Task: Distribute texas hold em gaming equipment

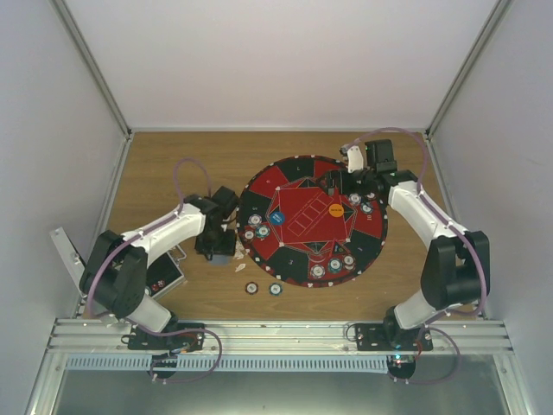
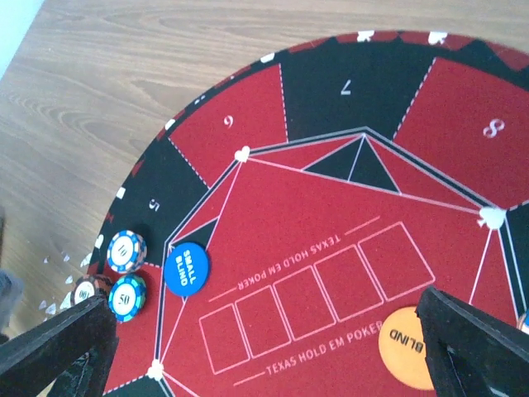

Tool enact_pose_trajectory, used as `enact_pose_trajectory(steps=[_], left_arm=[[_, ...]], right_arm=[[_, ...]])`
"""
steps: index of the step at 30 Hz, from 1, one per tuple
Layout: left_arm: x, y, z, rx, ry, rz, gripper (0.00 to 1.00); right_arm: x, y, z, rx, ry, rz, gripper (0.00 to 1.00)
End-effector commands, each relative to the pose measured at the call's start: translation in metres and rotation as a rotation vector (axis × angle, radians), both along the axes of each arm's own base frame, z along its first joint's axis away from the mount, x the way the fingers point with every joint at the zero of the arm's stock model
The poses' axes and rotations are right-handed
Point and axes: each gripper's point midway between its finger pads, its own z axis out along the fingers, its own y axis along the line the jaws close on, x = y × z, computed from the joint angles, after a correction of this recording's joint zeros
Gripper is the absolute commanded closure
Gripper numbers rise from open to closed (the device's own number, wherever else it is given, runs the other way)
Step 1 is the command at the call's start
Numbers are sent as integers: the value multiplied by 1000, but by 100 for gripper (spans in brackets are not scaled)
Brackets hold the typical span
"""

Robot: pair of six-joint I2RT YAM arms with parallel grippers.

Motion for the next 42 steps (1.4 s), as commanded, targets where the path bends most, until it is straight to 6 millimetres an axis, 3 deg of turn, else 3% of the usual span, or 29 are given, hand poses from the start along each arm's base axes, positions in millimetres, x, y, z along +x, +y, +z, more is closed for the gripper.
enact_pose_trajectory(steps=[1,7,11,17,21,28,38,42], left_arm=[[38,-30,58,-86,-166,-133,38],[62,-82,95,-176,-279,-361,39],[69,-117,101,-224,-324,-543,39],[65,-148,112,-302,-386,-746,40],[57,-157,112,-310,-384,-810,40],[40,-157,93,-275,-312,-861,41],[44,-155,86,-221,-290,-853,40],[46,-153,86,-207,-294,-853,41]], right_arm=[[-22,1,-11,-23,126,23,0],[-51,-3,-12,-40,237,35,0],[-68,19,-6,104,347,117,0],[-86,57,-12,267,506,251,1],[-87,72,-17,320,546,302,1],[-81,92,-19,417,597,383,2],[-102,130,-36,439,703,546,10],[-105,136,-43,431,727,561,16]])
